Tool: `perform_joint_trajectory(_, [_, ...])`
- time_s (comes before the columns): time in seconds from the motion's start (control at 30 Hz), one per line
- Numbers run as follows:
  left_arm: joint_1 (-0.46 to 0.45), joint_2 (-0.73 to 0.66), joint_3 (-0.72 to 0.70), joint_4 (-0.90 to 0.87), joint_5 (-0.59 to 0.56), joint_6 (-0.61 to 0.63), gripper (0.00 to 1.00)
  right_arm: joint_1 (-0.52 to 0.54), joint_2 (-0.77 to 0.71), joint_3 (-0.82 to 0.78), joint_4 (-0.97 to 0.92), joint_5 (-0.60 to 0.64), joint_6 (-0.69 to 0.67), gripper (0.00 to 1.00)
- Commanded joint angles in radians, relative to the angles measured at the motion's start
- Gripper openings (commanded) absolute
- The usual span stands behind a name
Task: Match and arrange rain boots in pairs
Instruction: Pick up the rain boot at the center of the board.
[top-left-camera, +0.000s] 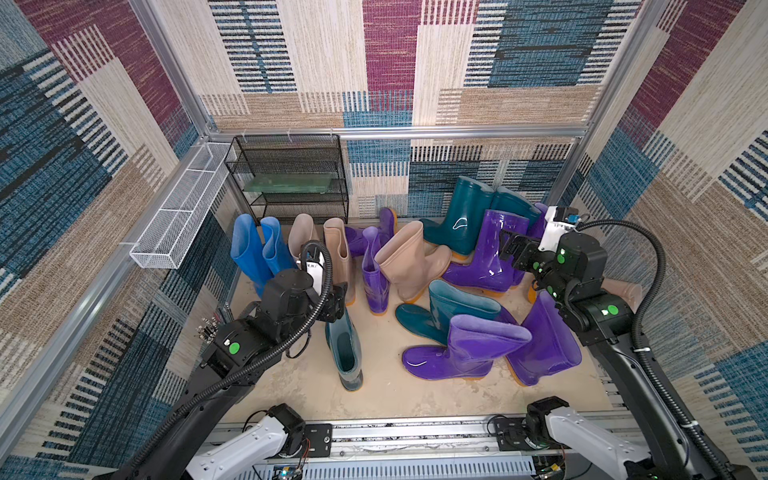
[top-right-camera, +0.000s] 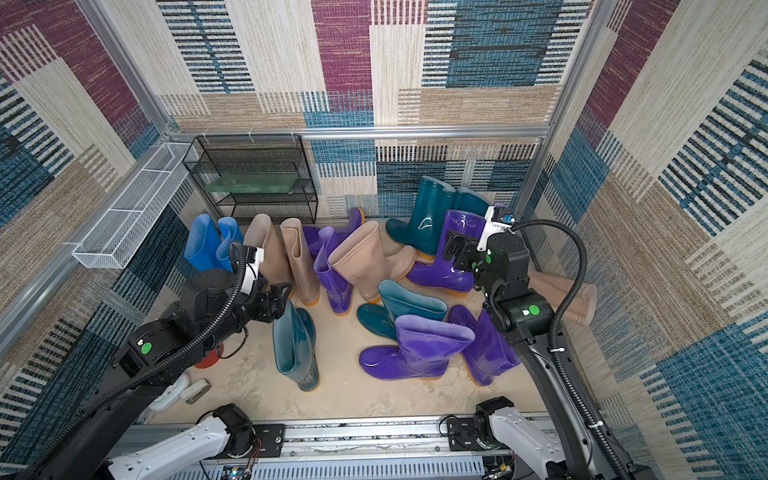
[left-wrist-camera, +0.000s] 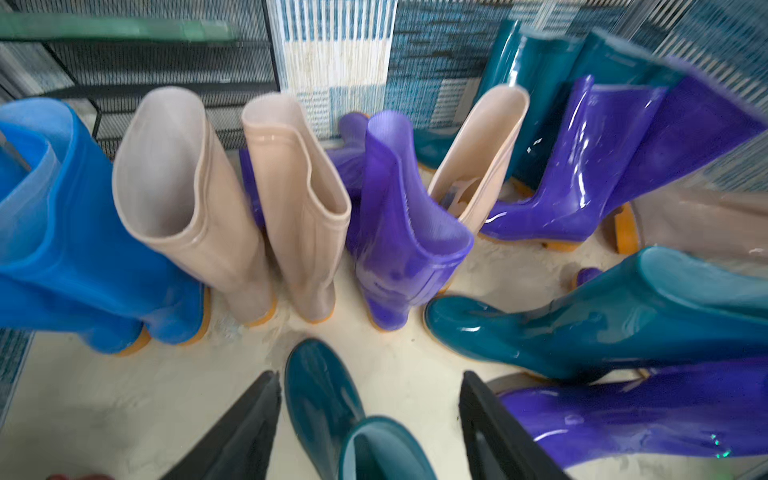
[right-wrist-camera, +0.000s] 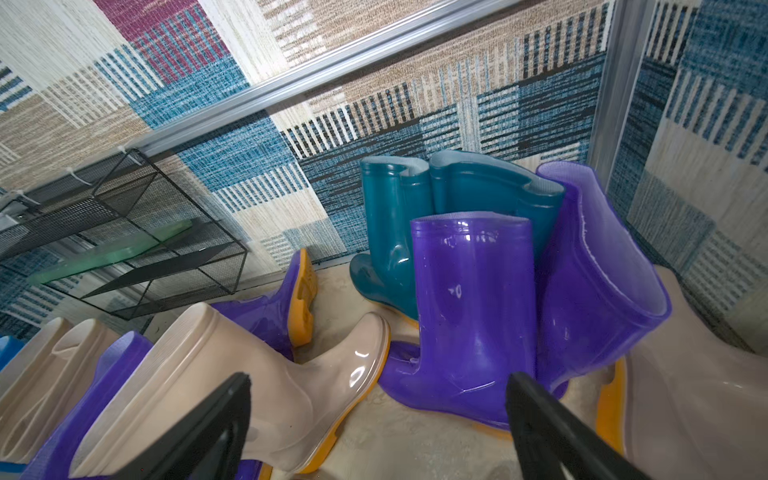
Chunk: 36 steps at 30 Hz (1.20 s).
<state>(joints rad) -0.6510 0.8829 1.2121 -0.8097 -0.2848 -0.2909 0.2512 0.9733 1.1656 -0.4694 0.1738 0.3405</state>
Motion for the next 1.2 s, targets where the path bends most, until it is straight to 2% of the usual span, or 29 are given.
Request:
perform_joint_trajectory(0.0, [-0.001, -0.003, -0.017, -0.091, 0.011, -0.036, 0.7, -0.038, 0.004, -0.047, 0.036, 0.027, -0.027, 1.0])
perform_joint_trajectory(0.1, [-0.001, 0.006, -0.037, -0.092, 0.0, -0.03, 0.7, -0.09, -0.001, -0.09, 0.047, -0.078, -0.046, 0.99])
perform_joint_trajectory(0.2, [-0.001, 0.025, -0.057, -0.092, 0.013, -0.017, 0.7, -0.052, 0.007, -0.064, 0.04, -0.244, -0.137, 0.96])
perform_joint_trajectory(0.23, [0.0, 0.033, -0.061, -0.089, 0.022, -0.016, 0.71, -0.02, 0.014, -0.042, 0.033, -0.27, -0.166, 0.96])
perform_joint_trajectory(0.37, [-0.001, 0.05, -0.089, -0.064, 0.033, -0.021, 0.67, 0.247, 0.096, 0.112, -0.118, -0.18, -0.298, 0.98])
perform_joint_trajectory(0.47, [0.001, 0.026, -0.126, -0.036, 0.004, -0.022, 0.52, 0.395, 0.169, 0.177, -0.222, -0.094, -0.358, 0.98])
perform_joint_trajectory(0.57, [0.001, -0.005, -0.144, -0.014, -0.007, -0.016, 0.25, 0.456, 0.216, 0.198, -0.285, -0.032, -0.393, 0.99])
perform_joint_trajectory(0.63, [0.001, -0.017, -0.145, -0.012, -0.029, 0.003, 0.01, 0.465, 0.23, 0.201, -0.315, -0.041, -0.416, 0.99])
perform_joint_trajectory(0.87, [0.008, -0.024, -0.083, -0.105, -0.14, 0.057, 0.0, 0.51, 0.263, 0.207, -0.378, -0.058, -0.458, 0.98])
perform_joint_trajectory(0.97, [0.01, -0.04, -0.07, -0.128, -0.146, 0.055, 0.0, 0.522, 0.281, 0.206, -0.384, -0.062, -0.472, 0.96])
perform_joint_trajectory(1.07, [0.013, -0.057, -0.064, -0.15, -0.161, 0.067, 0.0, 0.522, 0.298, 0.2, -0.382, -0.057, -0.483, 0.9])
perform_joint_trajectory(1.17, [0.019, -0.061, -0.069, -0.167, -0.156, 0.081, 0.0, 0.522, 0.31, 0.206, -0.384, -0.073, -0.489, 0.79])
